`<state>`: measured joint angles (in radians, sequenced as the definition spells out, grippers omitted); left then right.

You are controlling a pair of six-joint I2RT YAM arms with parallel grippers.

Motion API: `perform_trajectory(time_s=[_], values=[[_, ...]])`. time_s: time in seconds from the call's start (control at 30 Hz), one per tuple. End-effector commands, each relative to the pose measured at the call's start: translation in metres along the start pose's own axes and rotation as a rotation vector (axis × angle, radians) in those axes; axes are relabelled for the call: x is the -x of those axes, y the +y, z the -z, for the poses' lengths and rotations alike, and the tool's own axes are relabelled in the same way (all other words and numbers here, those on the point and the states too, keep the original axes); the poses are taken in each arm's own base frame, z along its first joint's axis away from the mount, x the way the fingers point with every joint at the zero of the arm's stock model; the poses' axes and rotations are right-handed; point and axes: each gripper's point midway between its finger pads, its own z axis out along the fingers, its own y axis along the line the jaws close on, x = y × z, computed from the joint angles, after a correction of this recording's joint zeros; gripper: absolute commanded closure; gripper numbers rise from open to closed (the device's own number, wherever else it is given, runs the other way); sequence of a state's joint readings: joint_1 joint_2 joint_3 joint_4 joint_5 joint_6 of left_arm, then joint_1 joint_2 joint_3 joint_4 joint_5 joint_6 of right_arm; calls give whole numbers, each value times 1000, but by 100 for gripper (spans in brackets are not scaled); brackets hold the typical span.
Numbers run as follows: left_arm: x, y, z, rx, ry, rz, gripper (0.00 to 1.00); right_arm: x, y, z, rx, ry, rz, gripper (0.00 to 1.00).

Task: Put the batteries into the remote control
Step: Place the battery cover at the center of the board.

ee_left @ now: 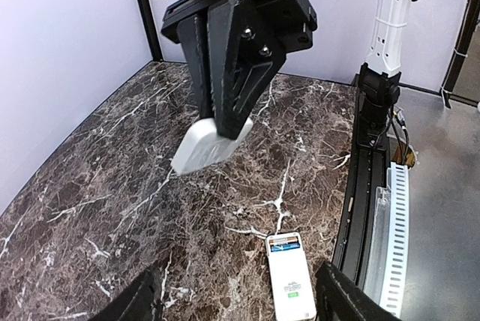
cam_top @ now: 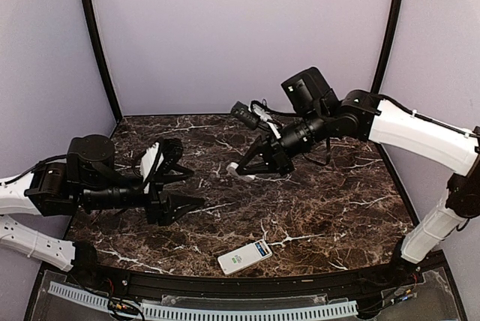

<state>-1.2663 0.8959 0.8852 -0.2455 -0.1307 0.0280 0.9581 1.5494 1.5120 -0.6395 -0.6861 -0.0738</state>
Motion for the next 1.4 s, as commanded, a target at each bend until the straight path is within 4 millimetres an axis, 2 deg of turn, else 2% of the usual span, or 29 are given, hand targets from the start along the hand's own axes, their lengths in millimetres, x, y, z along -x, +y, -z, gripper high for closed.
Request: perform_trajectory(time_s=[0.0, 0.1, 0.23, 0.4, 0.47, 0.57, 0.73, 0.87, 1.23, 1.37], values=[[-6, 9, -7, 59, -67, 78, 31, 2, -9, 16, 9, -113, -245, 100], [-25, 13, -20, 101, 2, 112, 30, -26, -36, 16, -31, -130, -448, 100], [-65, 5, -46, 85, 170, 120, 26, -77, -65, 5, -55, -91, -685, 100], [-132, -19, -73, -3, 455, 113, 24, -130, -73, -13, -62, -8, -852, 100], [-152, -28, -79, -35, 532, 112, 24, -147, -76, -16, -73, 4, -906, 100], [-171, -40, -86, -80, 589, 107, 22, -170, -81, -21, -79, 14, -982, 100], [-182, -48, -91, -110, 599, 108, 21, -209, -95, -30, -86, 21, -1105, 100], [-190, -48, -91, -109, 619, 103, 21, -231, -107, -28, -120, 12, -1168, 100], [-194, -48, -94, -104, 623, 105, 20, -269, -135, -7, -227, -30, -1244, 100], [-202, -48, -95, -105, 663, 91, 20, -285, -137, -1, -260, -28, -1267, 91]])
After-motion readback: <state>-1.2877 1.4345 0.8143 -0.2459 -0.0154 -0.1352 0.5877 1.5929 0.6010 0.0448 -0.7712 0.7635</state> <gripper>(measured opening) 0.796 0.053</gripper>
